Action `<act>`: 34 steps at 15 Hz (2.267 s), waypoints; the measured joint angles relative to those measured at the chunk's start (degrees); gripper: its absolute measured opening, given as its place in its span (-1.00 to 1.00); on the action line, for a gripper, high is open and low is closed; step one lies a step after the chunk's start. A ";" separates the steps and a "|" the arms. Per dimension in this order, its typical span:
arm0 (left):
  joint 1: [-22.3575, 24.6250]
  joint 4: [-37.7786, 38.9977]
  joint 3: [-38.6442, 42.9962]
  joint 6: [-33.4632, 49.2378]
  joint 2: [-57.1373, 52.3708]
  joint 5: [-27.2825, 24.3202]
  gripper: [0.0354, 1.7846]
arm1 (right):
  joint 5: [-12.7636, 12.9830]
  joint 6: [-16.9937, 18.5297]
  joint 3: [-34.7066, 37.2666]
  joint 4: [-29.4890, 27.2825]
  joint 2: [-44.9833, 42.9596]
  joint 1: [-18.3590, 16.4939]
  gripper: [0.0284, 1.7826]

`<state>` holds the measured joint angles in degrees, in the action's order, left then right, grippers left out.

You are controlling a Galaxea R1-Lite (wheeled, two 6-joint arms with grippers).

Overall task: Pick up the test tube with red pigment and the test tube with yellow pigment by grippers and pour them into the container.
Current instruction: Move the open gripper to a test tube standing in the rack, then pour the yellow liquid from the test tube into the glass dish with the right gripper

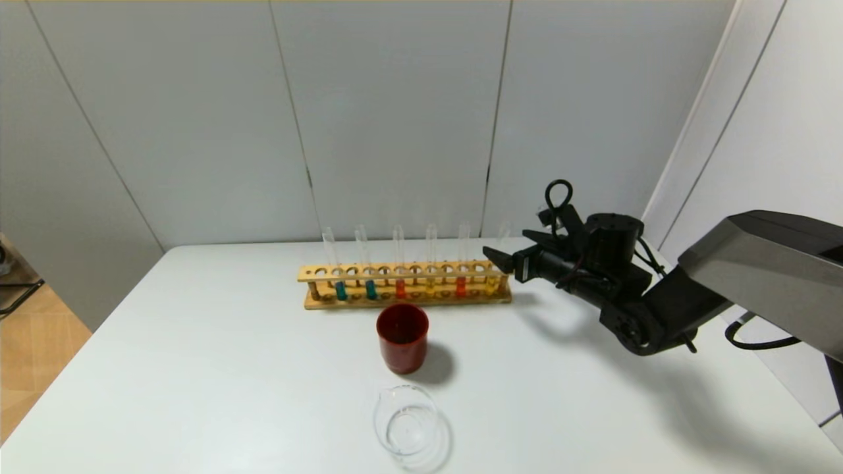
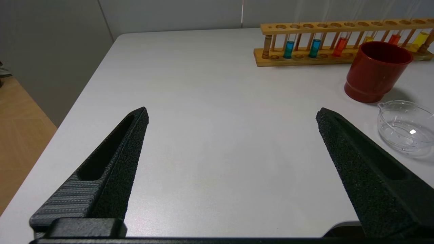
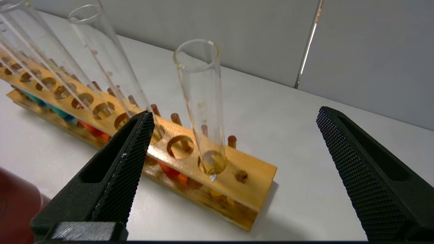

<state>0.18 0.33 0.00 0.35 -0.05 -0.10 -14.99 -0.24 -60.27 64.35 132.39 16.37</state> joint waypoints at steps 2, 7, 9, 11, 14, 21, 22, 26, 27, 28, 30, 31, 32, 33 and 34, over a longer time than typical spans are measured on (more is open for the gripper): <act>0.02 -0.02 0.00 -0.05 0.00 0.00 0.96 | 0.00 -0.13 -1.44 -0.41 0.83 0.05 0.96; 0.00 -0.02 0.00 -0.02 0.00 0.00 0.96 | -0.10 -0.17 -2.38 -0.46 2.15 0.88 0.96; 0.00 -0.02 0.00 -0.02 0.00 0.00 0.96 | -0.10 -0.17 -2.84 -1.12 2.39 1.10 0.96; 0.00 -0.02 0.00 -0.02 0.00 0.00 0.96 | -0.02 -0.11 -3.34 -1.43 2.67 1.16 0.96; 0.00 0.00 0.00 -0.05 0.00 0.00 0.96 | -0.02 -0.17 -3.79 -1.45 2.97 1.16 0.80; -0.02 -0.02 0.00 -0.05 0.00 0.00 0.96 | -0.02 -0.27 -4.33 -1.46 3.41 1.40 -0.43; 0.00 -0.02 0.00 -0.02 0.00 0.00 0.96 | -0.02 -0.27 -4.43 -1.51 3.44 1.56 -0.58; 0.00 -0.02 0.00 -0.05 0.00 0.00 0.96 | 0.11 -0.38 -4.75 -1.57 3.45 2.06 -0.65; -0.02 -0.02 0.00 -0.05 0.00 0.00 0.96 | 0.11 -0.39 -4.86 -1.55 3.45 2.12 -0.65; 0.00 -0.02 0.00 -0.02 0.00 0.00 0.96 | 0.15 -0.41 -4.97 -1.77 3.36 2.17 -0.65; 0.00 -0.02 0.00 -0.05 0.00 0.00 0.96 | 1.74 -0.46 -5.38 -2.91 2.76 2.23 -0.65; 0.00 -0.02 0.00 -0.02 0.00 0.00 0.96 | 2.68 -0.49 -6.05 -3.61 2.21 2.28 -0.65; 0.00 -0.02 0.00 -0.02 0.00 0.00 0.96 | 3.82 -0.49 -7.03 -4.83 1.43 2.28 -0.65; 0.02 -0.02 0.00 -0.05 0.00 0.00 0.96 | 4.91 -0.46 -8.33 -6.23 0.61 2.23 -0.65; 0.02 0.00 0.00 -0.02 0.00 0.00 0.96 | 5.77 -0.41 -9.90 -7.77 -0.34 2.06 -0.65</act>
<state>0.21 0.33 0.00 0.33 -0.05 -0.10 -9.23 -0.66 -70.17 56.59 132.05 18.43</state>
